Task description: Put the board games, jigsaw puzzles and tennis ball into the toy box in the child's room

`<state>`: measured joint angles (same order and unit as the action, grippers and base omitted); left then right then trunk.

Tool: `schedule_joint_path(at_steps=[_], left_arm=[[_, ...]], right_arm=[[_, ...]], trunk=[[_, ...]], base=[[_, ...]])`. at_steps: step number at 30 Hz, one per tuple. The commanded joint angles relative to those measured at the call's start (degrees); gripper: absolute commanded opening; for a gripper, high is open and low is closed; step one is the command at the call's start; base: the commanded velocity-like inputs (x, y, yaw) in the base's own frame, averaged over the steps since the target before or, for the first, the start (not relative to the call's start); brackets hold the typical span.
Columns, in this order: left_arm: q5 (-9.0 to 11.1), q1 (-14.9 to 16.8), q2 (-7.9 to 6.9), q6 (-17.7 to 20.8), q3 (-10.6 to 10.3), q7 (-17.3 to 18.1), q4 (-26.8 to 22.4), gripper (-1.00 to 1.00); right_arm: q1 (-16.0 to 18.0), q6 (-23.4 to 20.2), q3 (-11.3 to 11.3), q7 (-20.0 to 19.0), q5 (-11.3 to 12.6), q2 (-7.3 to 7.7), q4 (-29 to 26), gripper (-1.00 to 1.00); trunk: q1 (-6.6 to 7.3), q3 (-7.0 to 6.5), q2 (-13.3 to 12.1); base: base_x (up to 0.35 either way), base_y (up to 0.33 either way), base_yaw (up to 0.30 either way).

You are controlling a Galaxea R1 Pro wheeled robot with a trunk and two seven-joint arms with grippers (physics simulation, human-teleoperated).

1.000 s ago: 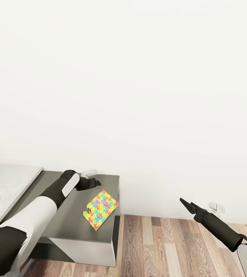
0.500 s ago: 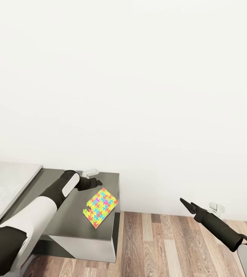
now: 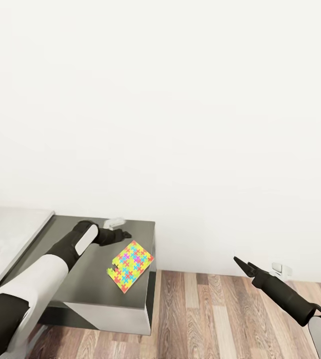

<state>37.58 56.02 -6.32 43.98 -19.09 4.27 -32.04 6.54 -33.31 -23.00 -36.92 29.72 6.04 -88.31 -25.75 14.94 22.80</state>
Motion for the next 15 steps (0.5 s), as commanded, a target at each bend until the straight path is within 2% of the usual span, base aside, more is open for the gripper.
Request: schedule_joint_path(at_steps=[1,9,15], left_arm=[[-0.86,0.06,-0.35,-0.3,-0.25,0.72,-0.04,1.0],[-3.69,0.06,-0.76,-0.99,-0.21,1.34,-0.04,1.0],[-4.25,0.06,-0.89,-1.13,-0.23,1.42,-0.04,1.0]], right_arm=[[0.05,-0.42,-0.05,-0.07,0.34,-0.03,-0.02,1.0],[0.05,-0.41,-0.06,-0.08,0.34,-0.02,-0.02,1.0],[0.05,-0.43,-0.1,-0.08,0.34,0.01,-0.02,1.0]], trunk=[[-0.03,0.21,0.12],[-0.03,0.96,0.12],[-0.03,1.52,0.12]], base=[[0.0,0.0,0.0],[0.0,0.0,0.0],[0.0,0.0,0.0]])
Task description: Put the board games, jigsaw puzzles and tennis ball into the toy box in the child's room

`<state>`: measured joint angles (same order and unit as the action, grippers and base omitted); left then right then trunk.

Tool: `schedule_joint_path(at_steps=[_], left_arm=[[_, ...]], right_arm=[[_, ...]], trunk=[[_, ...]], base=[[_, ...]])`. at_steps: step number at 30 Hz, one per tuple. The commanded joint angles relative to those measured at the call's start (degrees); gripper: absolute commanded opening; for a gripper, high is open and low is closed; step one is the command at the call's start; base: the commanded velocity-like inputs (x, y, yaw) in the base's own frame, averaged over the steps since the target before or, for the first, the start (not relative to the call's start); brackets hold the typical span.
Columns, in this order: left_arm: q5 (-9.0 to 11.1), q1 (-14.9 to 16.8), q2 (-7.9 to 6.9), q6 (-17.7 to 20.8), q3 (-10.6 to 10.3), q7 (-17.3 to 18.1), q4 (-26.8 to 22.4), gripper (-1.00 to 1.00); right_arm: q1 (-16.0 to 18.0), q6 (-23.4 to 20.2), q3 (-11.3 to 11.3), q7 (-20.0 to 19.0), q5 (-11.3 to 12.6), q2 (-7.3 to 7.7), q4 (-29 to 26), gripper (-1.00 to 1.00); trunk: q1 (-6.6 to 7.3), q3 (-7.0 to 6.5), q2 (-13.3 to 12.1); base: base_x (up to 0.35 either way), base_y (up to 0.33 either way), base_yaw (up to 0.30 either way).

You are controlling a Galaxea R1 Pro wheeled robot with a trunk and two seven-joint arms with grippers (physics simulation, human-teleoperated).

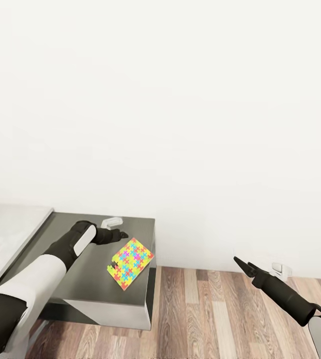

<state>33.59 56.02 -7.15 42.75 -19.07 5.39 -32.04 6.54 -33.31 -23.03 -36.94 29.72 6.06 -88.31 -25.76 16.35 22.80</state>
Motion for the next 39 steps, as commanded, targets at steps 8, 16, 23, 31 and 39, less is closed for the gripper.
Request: schedule_joint_path(at_steps=[8,16,23,31,39], left_arm=[[-0.4,0.06,0.01,-0.51,-0.27,0.32,-0.04,1.0],[-0.37,0.06,0.31,-1.47,-0.29,0.32,-0.04,1.0],[-0.37,0.06,0.34,-1.69,-0.41,0.38,-0.04,1.0],[-0.37,0.06,0.36,-1.78,-0.57,0.41,-0.04,1.0],[-0.36,0.06,0.44,-1.8,-0.69,1.06,-0.04,1.0]], right_arm=[[0.05,-0.38,-0.05,-0.06,0.34,-0.03,-0.02,1.0],[0.05,-0.36,-0.08,-0.06,0.34,0.0,-0.02,1.0],[0.05,-0.37,-0.08,-0.07,0.34,0.01,0.03,1.0],[0.05,-0.36,-0.08,-0.12,0.34,0.01,0.06,1.0],[0.05,-0.35,-0.08,-0.1,0.34,0.01,0.05,1.0]], trunk=[[-0.03,0.86,0.11],[-0.03,1.61,0.11],[-0.03,2.27,0.11],[-0.03,3.03,0.11],[-0.03,3.78,0.11]], base=[[0.0,0.0,0.0],[0.0,0.0,0.0],[0.0,0.0,0.0],[0.0,0.0,0.0],[0.0,0.0,0.0]])
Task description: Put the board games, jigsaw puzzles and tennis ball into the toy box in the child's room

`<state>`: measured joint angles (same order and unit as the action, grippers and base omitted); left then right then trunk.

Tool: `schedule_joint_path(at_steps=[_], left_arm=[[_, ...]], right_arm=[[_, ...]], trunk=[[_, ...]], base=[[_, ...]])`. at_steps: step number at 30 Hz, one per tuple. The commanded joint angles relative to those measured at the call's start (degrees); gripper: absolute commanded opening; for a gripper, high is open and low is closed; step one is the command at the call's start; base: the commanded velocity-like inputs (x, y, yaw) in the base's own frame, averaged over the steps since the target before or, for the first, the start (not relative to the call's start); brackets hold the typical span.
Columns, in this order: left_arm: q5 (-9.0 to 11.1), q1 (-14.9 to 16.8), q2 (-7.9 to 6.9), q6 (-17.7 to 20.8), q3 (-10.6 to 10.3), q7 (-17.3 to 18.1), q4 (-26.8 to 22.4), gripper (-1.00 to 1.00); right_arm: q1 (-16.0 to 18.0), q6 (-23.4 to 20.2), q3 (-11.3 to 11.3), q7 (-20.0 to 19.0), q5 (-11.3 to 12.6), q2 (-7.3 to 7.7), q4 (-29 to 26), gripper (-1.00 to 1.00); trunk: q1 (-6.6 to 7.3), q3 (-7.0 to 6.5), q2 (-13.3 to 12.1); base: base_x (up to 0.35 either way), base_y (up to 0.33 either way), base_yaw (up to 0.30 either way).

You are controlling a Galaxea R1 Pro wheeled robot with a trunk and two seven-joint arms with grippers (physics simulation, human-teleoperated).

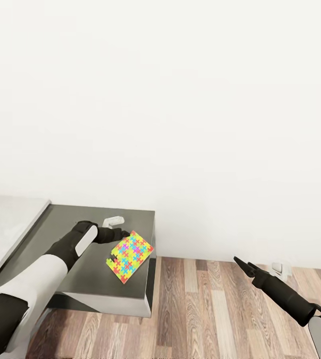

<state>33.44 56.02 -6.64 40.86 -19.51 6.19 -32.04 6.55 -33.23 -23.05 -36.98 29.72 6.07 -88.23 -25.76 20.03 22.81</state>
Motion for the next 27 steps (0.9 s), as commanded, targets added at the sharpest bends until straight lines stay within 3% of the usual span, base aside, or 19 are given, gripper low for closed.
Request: schedule_joint_path(at_steps=[1,8,16,27], left_arm=[[-0.21,0.06,-0.06,0.1,-0.38,0.62,-0.04,1.0],[-0.28,0.06,-0.11,0.03,-3.58,4.75,-0.04,1.0],[-0.25,0.06,-0.18,-1.39,-6.67,6.31,-0.04,1.0],[-0.2,0.06,-0.42,-2.15,-7.21,6.55,-0.04,1.0]], right_arm=[[0.04,-0.44,-0.07,-0.07,0.34,0.0,-0.02,1.0],[0.04,-0.44,-0.07,-0.09,0.34,0.0,-0.02,1.0],[0.04,-0.44,-0.07,-0.11,0.3,0.0,-0.02,1.0],[0.04,-0.44,-0.07,-0.11,0.29,0.0,-0.02,1.0]], trunk=[[-0.03,0.19,0.11],[-0.03,0.85,0.11],[-0.03,1.61,0.11],[-0.03,2.64,0.11]], base=[[0.0,0.0,0.0],[0.0,0.0,0.0],[0.0,0.0,0.0],[0.0,0.0,0.0]])
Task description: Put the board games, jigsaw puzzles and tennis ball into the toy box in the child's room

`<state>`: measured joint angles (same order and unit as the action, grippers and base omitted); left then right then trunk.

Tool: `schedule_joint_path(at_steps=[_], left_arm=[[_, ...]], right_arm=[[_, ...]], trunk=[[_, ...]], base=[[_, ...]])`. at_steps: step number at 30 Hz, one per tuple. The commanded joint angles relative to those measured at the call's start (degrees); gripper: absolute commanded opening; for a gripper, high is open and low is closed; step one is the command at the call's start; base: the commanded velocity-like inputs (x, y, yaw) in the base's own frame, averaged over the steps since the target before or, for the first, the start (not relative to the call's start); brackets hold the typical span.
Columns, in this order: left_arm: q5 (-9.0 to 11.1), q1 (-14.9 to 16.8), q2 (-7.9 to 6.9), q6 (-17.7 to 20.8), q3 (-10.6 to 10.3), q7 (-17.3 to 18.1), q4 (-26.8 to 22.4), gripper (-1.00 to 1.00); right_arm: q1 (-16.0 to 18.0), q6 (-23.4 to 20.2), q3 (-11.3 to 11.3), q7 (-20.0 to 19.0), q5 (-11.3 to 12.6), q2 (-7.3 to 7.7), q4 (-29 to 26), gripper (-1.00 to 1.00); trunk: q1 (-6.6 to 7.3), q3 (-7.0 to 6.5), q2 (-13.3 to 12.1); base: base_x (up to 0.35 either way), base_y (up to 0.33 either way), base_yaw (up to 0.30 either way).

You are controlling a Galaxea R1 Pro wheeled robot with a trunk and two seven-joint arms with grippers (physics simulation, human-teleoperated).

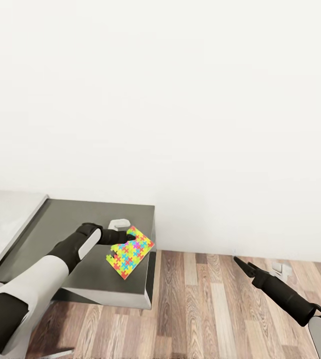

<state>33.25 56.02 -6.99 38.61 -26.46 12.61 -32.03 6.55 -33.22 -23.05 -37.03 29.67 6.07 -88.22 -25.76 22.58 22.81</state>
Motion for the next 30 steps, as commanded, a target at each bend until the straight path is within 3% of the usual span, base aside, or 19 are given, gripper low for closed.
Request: schedule_joint_path(at_steps=[1,14,30], left_arm=[[-0.02,0.06,-0.08,0.09,-0.26,0.14,-0.05,1.0],[-0.09,0.06,-0.18,0.15,-0.31,-0.01,0.01,1.0],[-0.29,0.05,-0.21,0.22,-0.26,0.09,0.03,1.0]], right_arm=[[0.04,-0.44,-0.07,-0.06,0.33,0.0,-0.02,1.0],[0.04,-0.38,-0.07,-0.06,0.3,-0.01,-0.08,1.0],[0.04,-0.35,-0.07,-0.07,0.39,0.0,-0.11,1.0]], trunk=[[-0.03,0.19,0.11],[-0.03,1.37,0.11],[-0.03,1.49,0.11]], base=[[0.0,0.0,0.0],[0.0,0.0,0.0],[0.0,0.0,0.0]])
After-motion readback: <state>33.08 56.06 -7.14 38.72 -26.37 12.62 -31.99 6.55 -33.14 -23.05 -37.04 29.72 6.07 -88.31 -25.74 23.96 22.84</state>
